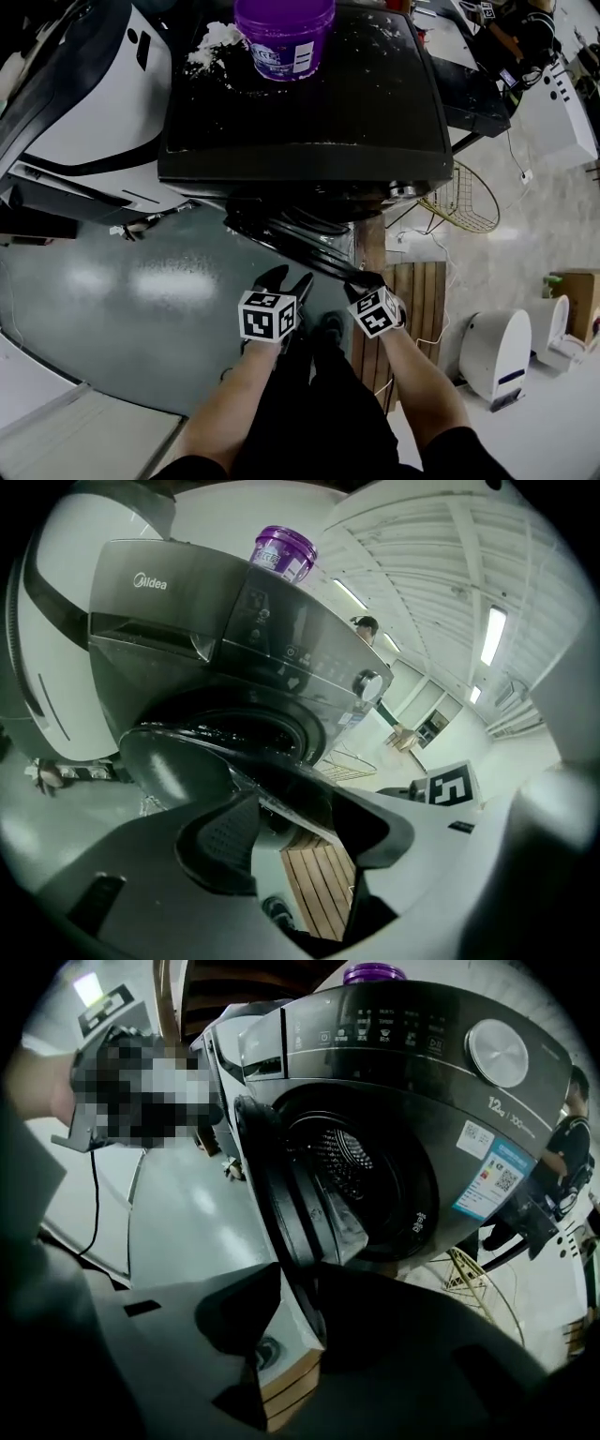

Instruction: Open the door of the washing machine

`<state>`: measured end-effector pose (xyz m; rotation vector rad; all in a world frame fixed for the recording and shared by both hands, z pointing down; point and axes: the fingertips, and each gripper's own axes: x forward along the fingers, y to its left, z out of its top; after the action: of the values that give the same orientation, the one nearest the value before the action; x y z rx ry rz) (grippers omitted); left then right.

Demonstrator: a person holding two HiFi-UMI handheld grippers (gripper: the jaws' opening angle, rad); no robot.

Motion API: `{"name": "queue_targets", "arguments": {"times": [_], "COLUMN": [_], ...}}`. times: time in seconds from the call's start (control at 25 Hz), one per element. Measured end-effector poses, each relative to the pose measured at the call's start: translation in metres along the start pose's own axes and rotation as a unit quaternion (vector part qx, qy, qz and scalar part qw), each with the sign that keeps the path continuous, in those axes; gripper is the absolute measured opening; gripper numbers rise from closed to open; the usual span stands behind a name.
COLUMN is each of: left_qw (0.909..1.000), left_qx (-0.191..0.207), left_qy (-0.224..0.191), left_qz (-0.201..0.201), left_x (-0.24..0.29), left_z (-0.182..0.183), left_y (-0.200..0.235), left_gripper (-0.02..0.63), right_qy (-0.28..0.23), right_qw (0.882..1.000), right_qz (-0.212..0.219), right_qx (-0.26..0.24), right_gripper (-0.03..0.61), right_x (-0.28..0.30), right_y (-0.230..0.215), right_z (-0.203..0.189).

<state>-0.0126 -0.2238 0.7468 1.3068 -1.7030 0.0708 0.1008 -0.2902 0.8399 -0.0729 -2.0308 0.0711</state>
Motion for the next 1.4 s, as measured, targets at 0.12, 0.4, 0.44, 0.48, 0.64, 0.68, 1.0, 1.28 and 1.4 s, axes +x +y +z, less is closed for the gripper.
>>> {"name": "queue_targets", "arguments": {"times": [0.12,0.4,0.44,0.48,0.64,0.68,1.0,1.28,1.4], "left_qw": [0.9998,0.9981,0.9976,0.997,0.9928,0.9918,0.9884,0.987,0.9872], "left_qx": [-0.015,-0.046,-0.05,-0.055,-0.079,-0.084,-0.06,-0.044,-0.051], "left_qy": [0.002,0.006,0.006,0.005,0.001,0.0,0.023,0.052,0.044], "left_qz": [0.014,0.04,0.047,0.054,0.09,0.097,0.137,0.146,0.145], "left_x": [0.007,0.004,0.002,0.001,-0.011,-0.013,-0.037,-0.069,-0.085], "left_z": [-0.007,-0.023,-0.025,-0.028,-0.04,-0.042,-0.068,-0.092,-0.102], "left_y": [-0.002,-0.004,-0.004,-0.003,0.003,0.004,0.01,0.029,0.037], "left_gripper": [0.252,0.252,0.251,0.25,0.224,0.221,0.183,0.183,0.153], "right_qy": [-0.011,-0.021,-0.024,-0.027,-0.036,-0.041,-0.088,-0.104,-0.104], "right_qw": [1.0,0.995,0.995,0.994,0.989,0.988,0.984,0.982,0.983], "right_qz": [0.026,0.082,0.088,0.097,0.132,0.137,0.151,0.156,0.154], "right_qx": [-0.004,-0.046,-0.049,-0.051,-0.054,-0.05,-0.018,-0.019,-0.014], "right_gripper": [0.138,0.133,0.133,0.133,0.133,0.133,0.126,0.118,0.117], "right_x": [-0.009,-0.026,-0.029,-0.032,-0.054,-0.06,-0.096,-0.108,-0.108], "right_y": [0.011,0.048,0.054,0.061,0.083,0.085,0.076,0.083,0.089], "right_z": [-0.001,-0.003,-0.002,-0.003,-0.013,-0.015,-0.013,0.01,0.017]}}
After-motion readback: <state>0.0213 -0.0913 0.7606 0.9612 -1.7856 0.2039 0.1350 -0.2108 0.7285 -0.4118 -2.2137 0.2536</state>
